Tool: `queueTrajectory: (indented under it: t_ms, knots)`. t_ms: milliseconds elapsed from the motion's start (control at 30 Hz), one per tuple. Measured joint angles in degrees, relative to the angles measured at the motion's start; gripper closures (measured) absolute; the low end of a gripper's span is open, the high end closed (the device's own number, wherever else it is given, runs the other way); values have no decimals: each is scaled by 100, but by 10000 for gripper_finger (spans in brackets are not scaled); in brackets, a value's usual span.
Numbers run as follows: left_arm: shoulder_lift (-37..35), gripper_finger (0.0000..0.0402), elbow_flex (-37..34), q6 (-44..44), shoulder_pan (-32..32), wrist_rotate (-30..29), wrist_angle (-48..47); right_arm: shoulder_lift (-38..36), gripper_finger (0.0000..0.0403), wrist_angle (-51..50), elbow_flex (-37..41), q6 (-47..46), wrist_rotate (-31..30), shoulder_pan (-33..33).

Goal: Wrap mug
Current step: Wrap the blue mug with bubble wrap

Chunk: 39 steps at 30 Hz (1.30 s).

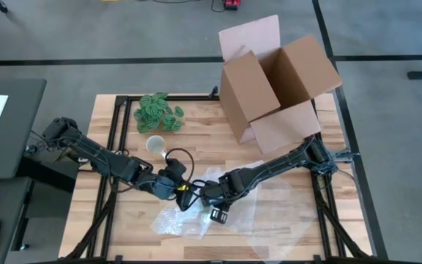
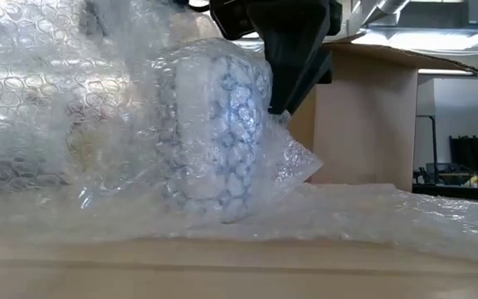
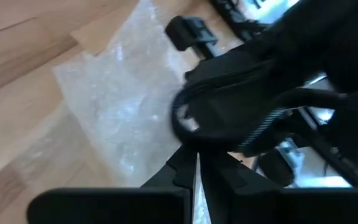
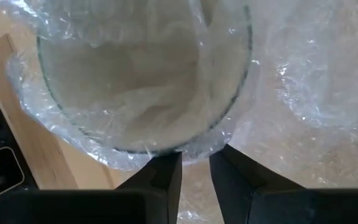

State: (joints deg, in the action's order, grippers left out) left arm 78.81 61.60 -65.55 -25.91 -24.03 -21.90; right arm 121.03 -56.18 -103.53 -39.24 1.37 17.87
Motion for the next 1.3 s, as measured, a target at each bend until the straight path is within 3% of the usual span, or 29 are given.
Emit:
queueTrajectory:
  t_ms: [200, 367, 500, 600, 733, 1100, 1300]
  knots:
    - [0, 401, 2, 284, 0, 17, 428, 9, 333, 0, 0, -27, -3, -68]
    - [-41, 401, 7, 419, 0, 124, 259, -59, 333, -26, 0, -88, -18, -69]
    - [-396, 401, 19, -344, 0, 524, -975, -76, 333, -48, -2, -101, -16, -73]
    - [-490, 398, 18, -920, -44, 954, -2433, -76, 333, -54, -2, -99, -11, -33]
    - [-455, 370, 1, -1227, -70, 1185, -3962, -76, 333, -53, -2, -84, -7, -40]
    - [-409, 221, -1659, -1367, 610, 1421, -3046, -76, 333, -29, -2, 14, 47, -75]
    - [-411, 171, -2357, -1361, 970, 1451, -2501, -76, 333, -33, -4, 69, 181, -75]
